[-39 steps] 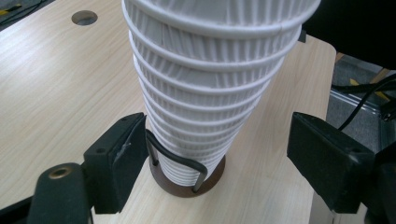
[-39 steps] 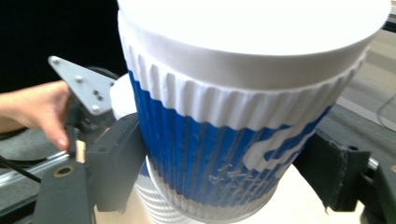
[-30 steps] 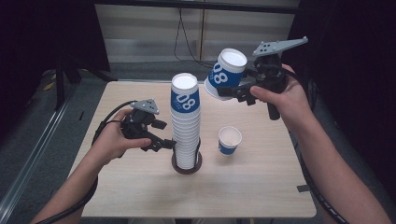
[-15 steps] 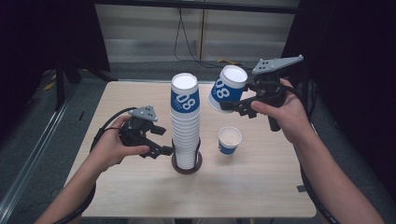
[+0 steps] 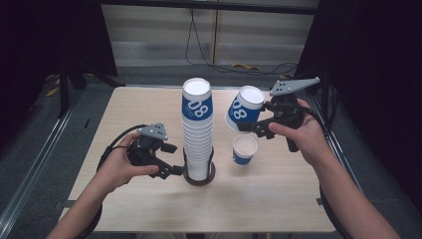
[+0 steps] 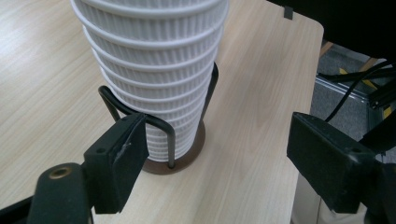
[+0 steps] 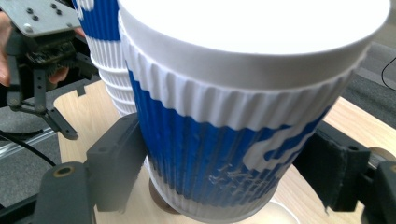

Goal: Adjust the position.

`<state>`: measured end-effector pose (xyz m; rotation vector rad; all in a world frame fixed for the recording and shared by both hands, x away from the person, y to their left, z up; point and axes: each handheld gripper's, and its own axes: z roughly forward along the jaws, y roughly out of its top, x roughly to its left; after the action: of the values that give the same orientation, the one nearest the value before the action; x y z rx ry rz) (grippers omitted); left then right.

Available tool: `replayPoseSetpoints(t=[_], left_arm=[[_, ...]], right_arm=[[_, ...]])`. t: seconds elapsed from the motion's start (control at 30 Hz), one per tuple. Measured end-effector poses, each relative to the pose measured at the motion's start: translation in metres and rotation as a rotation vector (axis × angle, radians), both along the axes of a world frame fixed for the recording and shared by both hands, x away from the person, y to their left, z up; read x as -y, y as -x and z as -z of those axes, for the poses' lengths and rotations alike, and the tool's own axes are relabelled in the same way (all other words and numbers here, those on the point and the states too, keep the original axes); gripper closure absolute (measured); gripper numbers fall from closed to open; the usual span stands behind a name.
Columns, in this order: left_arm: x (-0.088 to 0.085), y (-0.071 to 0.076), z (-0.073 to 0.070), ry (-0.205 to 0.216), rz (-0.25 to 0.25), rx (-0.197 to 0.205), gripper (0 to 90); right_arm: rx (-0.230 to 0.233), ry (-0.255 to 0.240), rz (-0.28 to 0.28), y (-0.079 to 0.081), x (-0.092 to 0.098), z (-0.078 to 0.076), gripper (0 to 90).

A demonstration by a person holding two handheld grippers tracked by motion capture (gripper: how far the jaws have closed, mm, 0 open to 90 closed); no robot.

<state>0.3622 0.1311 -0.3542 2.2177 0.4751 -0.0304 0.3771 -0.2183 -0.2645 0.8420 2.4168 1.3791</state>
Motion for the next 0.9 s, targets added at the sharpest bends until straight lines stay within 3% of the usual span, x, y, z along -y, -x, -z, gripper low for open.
replayPoseSetpoints(t=[0.37, 0.43, 0.9], left_arm=[[0.007, 0.010, 0.006, -0.018, 0.045, -0.002, 20.4], [0.007, 0.012, 0.007, -0.004, 0.041, -0.005, 20.5], [0.017, 0.020, 0.013, -0.009, 0.076, -0.011, 20.5]], right_arm=[[-0.022, 0.014, -0.013, 0.005, 0.000, 0.024, 20.7], [-0.026, 0.014, -0.016, 0.005, 0.000, 0.027, 20.7], [-0.043, 0.026, -0.034, 0.011, -0.001, 0.044, 20.7]])
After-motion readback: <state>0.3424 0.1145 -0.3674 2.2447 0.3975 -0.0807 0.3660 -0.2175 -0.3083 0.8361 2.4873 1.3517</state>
